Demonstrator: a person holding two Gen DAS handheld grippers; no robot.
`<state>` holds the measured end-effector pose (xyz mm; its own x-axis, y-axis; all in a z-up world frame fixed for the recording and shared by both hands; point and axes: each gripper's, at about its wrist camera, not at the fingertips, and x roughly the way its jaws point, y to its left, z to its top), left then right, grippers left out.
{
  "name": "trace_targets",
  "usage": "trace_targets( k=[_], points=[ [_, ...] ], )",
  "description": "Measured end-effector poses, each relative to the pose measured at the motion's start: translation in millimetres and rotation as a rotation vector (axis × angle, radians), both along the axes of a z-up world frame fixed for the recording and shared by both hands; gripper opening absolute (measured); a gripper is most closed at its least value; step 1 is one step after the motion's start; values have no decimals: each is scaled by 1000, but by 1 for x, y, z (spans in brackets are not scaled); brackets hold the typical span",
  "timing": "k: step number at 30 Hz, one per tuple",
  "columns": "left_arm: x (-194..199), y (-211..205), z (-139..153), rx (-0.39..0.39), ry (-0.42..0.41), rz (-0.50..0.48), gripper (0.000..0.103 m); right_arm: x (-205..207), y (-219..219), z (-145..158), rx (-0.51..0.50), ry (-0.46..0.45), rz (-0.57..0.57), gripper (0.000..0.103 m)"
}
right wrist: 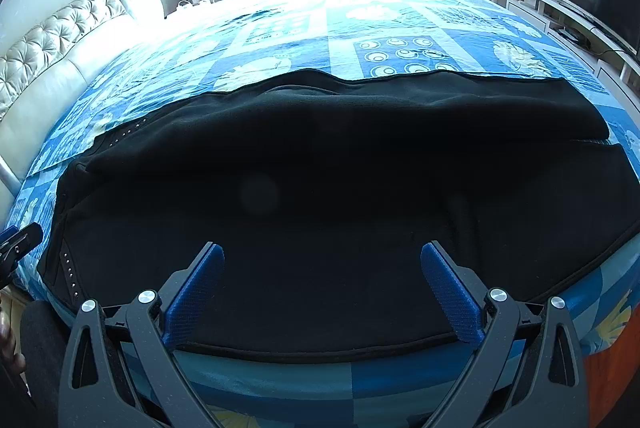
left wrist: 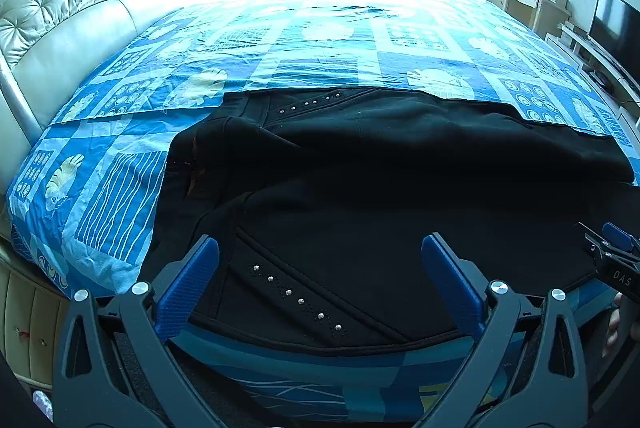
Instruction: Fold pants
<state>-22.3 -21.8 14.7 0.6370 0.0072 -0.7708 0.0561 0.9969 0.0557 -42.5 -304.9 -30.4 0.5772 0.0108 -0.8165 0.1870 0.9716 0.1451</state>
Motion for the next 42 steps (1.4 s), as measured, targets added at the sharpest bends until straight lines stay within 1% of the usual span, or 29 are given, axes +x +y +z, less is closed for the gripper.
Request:
trace_targets(
  k=[35,37,39,40,42],
  points=[
    [0,1,-4,1,-1,-4,101,0,4,-6,7,10,11,98],
    [1,3,-4,-16,1,-18,101,0,4,-7,17,11,24,98],
    [4,9,-2,-64,3,-32,101,0,4,-5,25,7,45,98],
    [7,13,1,-100,6,-58,101,1,4,-4,32,3,57,98],
    [16,23,9,-140,19,-112,101,2,2,0,66,-11,86,98]
  ],
)
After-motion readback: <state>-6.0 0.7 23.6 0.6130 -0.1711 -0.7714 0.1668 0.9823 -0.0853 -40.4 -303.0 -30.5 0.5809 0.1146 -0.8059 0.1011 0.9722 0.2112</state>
